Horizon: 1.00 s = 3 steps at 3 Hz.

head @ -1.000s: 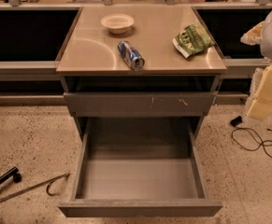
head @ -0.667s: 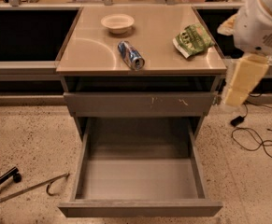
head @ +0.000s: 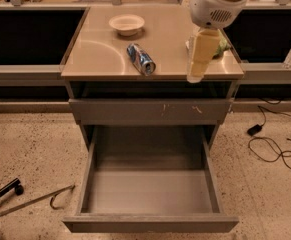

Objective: Place redbull can into middle drawer

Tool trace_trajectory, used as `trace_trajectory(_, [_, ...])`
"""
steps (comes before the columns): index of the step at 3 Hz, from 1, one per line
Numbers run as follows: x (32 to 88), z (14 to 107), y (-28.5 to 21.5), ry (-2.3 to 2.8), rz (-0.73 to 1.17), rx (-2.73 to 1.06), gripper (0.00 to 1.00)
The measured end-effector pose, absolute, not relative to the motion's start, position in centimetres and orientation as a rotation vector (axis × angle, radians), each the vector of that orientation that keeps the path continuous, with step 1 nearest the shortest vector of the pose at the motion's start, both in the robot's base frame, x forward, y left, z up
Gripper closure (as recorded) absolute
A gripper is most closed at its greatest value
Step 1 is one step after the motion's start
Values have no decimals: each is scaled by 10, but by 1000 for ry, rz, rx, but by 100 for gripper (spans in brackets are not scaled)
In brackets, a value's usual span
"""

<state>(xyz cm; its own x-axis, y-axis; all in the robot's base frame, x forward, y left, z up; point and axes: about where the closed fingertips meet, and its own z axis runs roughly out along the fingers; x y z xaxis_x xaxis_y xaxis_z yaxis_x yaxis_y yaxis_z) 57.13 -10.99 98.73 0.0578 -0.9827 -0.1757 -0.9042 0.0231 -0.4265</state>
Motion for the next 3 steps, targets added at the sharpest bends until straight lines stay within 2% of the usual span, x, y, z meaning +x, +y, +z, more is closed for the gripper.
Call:
trace_trajectory(1, [623, 979, -88, 1931, -320, -1864, 0])
trace_trajectory(2, [664, 950, -86, 2161, -305, -1720, 0])
trace_trajectory(3, [667, 946, -86, 2228, -281, -1634, 0])
